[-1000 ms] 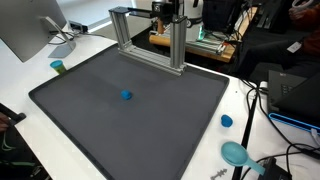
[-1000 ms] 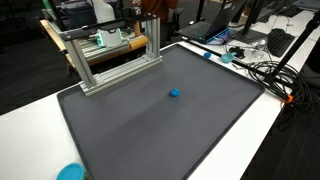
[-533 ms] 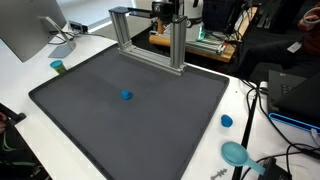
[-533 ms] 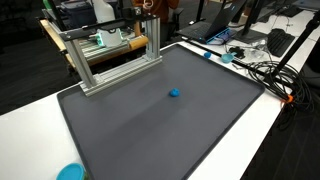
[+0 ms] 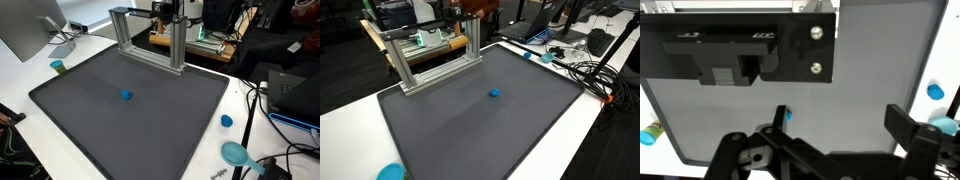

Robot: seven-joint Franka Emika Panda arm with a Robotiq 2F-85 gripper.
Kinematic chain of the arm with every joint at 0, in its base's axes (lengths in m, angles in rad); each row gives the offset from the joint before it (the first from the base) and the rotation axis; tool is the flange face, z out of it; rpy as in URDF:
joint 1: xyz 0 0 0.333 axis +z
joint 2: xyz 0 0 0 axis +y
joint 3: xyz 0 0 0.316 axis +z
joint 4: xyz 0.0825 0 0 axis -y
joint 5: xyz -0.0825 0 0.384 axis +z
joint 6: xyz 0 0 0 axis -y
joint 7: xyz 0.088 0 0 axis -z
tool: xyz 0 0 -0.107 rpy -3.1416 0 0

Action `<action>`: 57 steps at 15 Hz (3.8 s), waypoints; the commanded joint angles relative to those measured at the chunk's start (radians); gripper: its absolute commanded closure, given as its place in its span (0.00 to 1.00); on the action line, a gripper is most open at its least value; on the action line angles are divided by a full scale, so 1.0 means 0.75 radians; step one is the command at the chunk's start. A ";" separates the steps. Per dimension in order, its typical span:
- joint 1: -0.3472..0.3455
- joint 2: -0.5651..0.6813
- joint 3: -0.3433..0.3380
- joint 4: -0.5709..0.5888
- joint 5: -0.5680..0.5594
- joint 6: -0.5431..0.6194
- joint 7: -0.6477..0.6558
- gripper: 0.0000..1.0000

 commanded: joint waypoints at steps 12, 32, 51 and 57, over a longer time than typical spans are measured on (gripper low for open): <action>-0.055 -0.322 -0.100 -0.189 0.007 -0.049 -0.132 0.00; -0.104 -0.234 -0.300 -0.193 0.062 -0.026 -0.399 0.00; -0.117 -0.142 -0.280 -0.185 0.059 -0.029 -0.373 0.20; -0.123 -0.138 -0.274 -0.195 0.057 -0.045 -0.356 0.33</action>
